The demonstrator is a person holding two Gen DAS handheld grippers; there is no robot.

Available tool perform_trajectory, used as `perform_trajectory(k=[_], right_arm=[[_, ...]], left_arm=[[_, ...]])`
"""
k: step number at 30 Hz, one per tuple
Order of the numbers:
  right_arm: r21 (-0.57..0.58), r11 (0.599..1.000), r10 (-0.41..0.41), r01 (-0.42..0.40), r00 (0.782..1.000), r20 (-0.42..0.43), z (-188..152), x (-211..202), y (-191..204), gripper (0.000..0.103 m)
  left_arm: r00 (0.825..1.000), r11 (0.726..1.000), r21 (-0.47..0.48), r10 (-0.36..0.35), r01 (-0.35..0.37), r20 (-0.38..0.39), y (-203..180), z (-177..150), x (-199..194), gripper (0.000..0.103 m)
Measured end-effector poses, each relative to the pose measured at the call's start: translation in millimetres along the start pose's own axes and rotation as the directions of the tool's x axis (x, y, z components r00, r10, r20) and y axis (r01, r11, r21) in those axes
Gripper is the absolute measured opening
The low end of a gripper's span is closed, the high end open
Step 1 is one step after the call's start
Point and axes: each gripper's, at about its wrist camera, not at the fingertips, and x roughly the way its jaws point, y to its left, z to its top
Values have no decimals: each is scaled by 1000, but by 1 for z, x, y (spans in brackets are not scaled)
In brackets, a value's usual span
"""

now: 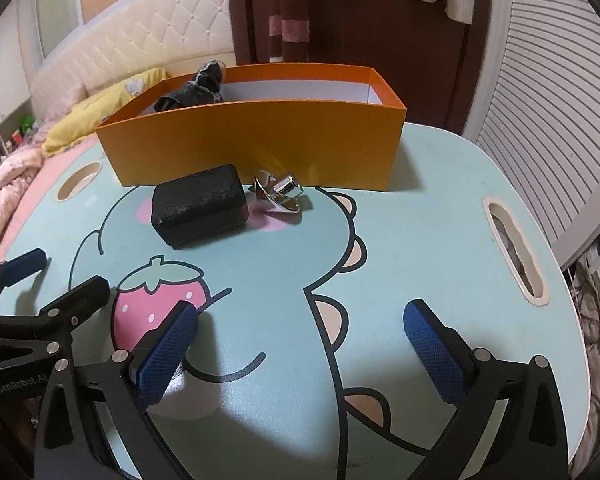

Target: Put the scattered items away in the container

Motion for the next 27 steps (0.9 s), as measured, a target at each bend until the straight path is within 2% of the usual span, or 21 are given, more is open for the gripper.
perform_trajectory(k=[5, 8, 10, 12, 16, 19, 23, 27], right_arm=[[-1, 1000, 15, -15, 1000, -6, 1, 0, -1, 103], [7, 1000, 28, -29, 1000, 6, 6, -3, -1, 97], [-16, 1000, 17, -17, 1000, 25, 12, -6, 1, 96], [-34, 999, 26, -25, 999, 39, 20, -8, 3, 95], [-25, 992, 121, -120, 992, 45, 38, -10, 9, 87], [-47, 985, 168, -166, 985, 46, 47, -9, 21, 82], [-90, 981, 176, -172, 984, 31, 52, 1, 41, 81], [-93, 977, 190, -190, 982, -15, 55, 16, 50, 73]], left_arm=[[1000, 1000, 1, -2, 2, 0, -1, 0, 0, 103], [1000, 1000, 1, -1, 1, 0, -1, 1, 0, 103], [1000, 1000, -20, 2, -2, 6, 3, 0, -2, 103], [999, 997, -71, -23, 25, 30, 11, 0, -5, 103], [995, 983, -171, -56, 70, 83, 30, -3, -12, 103], [992, 976, -201, -69, 88, 102, 35, -4, -13, 102], [991, 974, -207, -74, 95, 108, 36, -5, -13, 103], [990, 972, -212, -81, 104, 113, 38, -5, -13, 103]])
